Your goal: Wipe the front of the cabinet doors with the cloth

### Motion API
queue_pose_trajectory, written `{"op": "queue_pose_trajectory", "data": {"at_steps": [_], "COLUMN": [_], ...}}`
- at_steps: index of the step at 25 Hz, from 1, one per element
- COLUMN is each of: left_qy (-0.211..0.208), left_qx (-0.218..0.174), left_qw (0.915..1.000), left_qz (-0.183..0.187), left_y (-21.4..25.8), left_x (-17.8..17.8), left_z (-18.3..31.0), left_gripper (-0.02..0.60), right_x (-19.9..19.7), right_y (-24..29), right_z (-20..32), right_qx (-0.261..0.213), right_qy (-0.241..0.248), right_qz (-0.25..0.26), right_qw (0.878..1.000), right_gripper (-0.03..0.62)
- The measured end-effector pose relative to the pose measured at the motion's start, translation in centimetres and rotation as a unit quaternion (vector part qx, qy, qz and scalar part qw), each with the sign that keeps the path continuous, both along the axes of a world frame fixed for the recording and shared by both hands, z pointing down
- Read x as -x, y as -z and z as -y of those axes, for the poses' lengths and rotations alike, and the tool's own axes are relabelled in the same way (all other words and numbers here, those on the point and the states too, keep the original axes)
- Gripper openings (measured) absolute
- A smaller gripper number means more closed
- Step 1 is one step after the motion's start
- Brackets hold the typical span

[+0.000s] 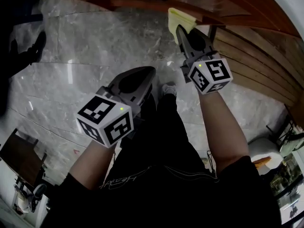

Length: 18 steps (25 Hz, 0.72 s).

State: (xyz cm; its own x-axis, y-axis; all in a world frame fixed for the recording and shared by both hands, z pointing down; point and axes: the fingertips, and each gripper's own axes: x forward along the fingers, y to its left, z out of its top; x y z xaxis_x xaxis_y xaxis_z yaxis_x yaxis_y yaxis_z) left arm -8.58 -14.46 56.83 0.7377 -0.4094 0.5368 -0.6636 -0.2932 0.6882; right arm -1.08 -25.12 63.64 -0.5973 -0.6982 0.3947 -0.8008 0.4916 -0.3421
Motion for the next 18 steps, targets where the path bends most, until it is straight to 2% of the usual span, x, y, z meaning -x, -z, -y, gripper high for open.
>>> {"op": "queue_pose_trajectory", "data": {"at_steps": [7, 11, 18], "left_qy": [0.033, 0.043, 0.036], "left_qx": [0.005, 0.007, 0.012], "left_qw": [0.9994, 0.999, 0.9991], "left_qz": [0.006, 0.008, 0.017], "left_y": [-0.6, -1.1, -1.8], "left_x": [3.6, 4.9, 5.7], "left_z": [0.4, 1.0, 0.9], "left_gripper": [0.006, 0.006, 0.006], "right_x": [3.2, 3.8, 3.5], "right_y": [-1.9, -3.5, -4.6], "right_z": [1.8, 3.2, 4.7], "right_qx": [0.011, 0.027, 0.034], "right_qy": [0.023, 0.008, -0.014], "right_qz": [-0.017, -0.014, -0.017], "right_qw": [1.0, 1.0, 0.999], "right_gripper": [0.041, 0.041, 0.041]}}
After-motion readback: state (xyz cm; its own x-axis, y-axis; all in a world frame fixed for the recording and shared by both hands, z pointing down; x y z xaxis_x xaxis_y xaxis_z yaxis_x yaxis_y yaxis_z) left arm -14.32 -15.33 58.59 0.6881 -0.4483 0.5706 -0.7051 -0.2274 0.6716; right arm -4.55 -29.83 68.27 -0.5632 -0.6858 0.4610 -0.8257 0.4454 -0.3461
